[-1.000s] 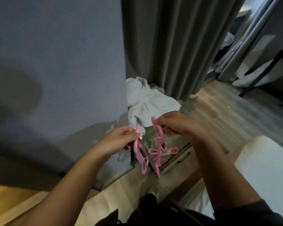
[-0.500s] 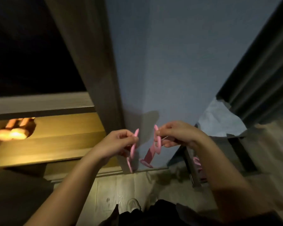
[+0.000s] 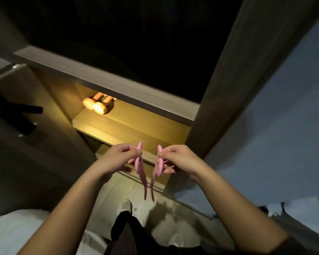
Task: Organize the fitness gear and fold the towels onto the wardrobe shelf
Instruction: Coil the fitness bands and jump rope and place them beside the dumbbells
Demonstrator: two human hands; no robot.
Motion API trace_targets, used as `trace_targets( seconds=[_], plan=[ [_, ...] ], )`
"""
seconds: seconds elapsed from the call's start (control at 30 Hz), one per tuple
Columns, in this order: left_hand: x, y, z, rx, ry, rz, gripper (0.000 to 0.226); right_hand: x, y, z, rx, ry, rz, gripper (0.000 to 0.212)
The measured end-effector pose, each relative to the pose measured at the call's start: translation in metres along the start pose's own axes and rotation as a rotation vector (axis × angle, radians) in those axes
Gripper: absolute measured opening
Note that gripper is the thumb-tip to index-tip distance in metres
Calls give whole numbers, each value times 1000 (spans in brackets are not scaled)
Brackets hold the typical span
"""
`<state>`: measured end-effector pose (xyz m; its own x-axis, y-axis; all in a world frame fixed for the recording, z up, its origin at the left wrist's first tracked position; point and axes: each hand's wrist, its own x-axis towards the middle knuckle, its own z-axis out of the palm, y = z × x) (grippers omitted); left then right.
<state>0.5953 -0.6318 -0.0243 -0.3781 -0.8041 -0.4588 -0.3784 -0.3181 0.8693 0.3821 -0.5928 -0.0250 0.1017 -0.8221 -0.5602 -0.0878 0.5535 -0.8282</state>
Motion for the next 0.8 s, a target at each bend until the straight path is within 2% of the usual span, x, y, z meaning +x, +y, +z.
trace_targets(
  seconds=[0.17, 0.3, 0.53, 0.63, 0.8],
  plan=[
    [23, -18, -62, 16, 27, 23, 22, 47, -21, 43, -50, 123, -49, 17],
    [46, -22, -116, 95, -42, 40, 20, 86, -36, 80, 31, 252, -57, 17],
    [62, -45, -196, 159, -191, 55, 18, 122, -43, 148, 171, 364, -52, 17],
    [70, -62, -215, 107, -225, 70, 20, 133, -40, 164, 218, 378, -85, 20],
    [92, -109, -225, 36, -170, 155, 20, 161, -16, 182, 193, 319, -154, 24]
  ],
)
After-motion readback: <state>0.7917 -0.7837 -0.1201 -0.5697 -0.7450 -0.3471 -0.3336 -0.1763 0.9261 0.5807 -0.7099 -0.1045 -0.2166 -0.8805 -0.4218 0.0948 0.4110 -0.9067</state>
